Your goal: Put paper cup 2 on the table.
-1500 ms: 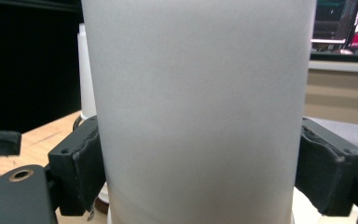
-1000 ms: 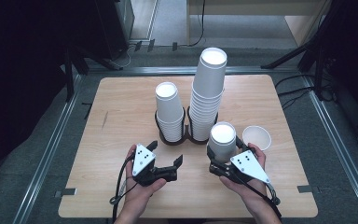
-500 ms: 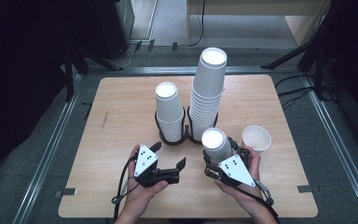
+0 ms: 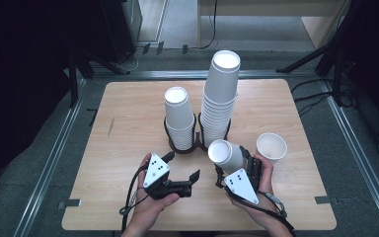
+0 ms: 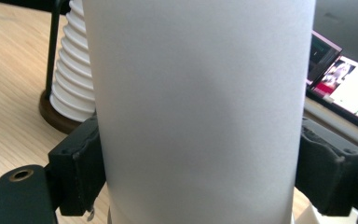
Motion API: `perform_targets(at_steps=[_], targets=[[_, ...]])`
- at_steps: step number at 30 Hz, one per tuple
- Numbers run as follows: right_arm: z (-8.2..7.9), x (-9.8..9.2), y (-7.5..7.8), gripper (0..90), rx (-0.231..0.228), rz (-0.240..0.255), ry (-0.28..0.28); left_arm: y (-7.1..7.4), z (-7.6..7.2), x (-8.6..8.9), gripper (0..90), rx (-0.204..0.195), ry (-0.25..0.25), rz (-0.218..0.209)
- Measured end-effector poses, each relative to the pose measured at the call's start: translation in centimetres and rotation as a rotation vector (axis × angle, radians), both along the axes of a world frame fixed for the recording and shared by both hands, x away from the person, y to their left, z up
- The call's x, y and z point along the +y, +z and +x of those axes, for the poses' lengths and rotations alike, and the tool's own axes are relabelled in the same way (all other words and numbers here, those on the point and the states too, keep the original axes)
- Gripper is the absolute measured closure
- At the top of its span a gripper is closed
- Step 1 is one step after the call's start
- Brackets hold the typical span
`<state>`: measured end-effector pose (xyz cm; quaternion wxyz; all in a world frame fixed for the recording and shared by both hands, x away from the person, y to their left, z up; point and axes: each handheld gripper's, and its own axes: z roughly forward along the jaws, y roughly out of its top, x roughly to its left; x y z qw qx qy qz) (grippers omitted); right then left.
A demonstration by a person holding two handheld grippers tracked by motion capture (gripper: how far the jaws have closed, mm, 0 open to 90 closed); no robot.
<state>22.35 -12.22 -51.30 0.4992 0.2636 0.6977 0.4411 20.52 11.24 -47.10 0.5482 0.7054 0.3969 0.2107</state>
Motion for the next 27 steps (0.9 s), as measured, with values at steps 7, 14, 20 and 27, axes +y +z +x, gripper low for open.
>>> perform_targets(at_steps=[7,14,20,27], targets=[[-0.3,0.4,-0.5,14.4,-0.069,-0.111,0.016,-0.1,-0.2,-0.4,3.2,0.008,-0.041,0.013],[-0.7,0.9,-0.8,14.4,-0.125,-0.178,0.04,-0.1,-0.2,-0.6,3.2,0.02,-0.067,0.01],[-0.9,1.1,-1.3,14.3,-0.159,-0.237,0.058,-0.2,-0.3,-0.9,3.2,0.028,-0.101,0.022],[-1.3,1.7,-1.7,14.3,-0.193,-0.285,0.098,-0.3,-0.4,-1.2,3.3,0.032,-0.122,0.024]])
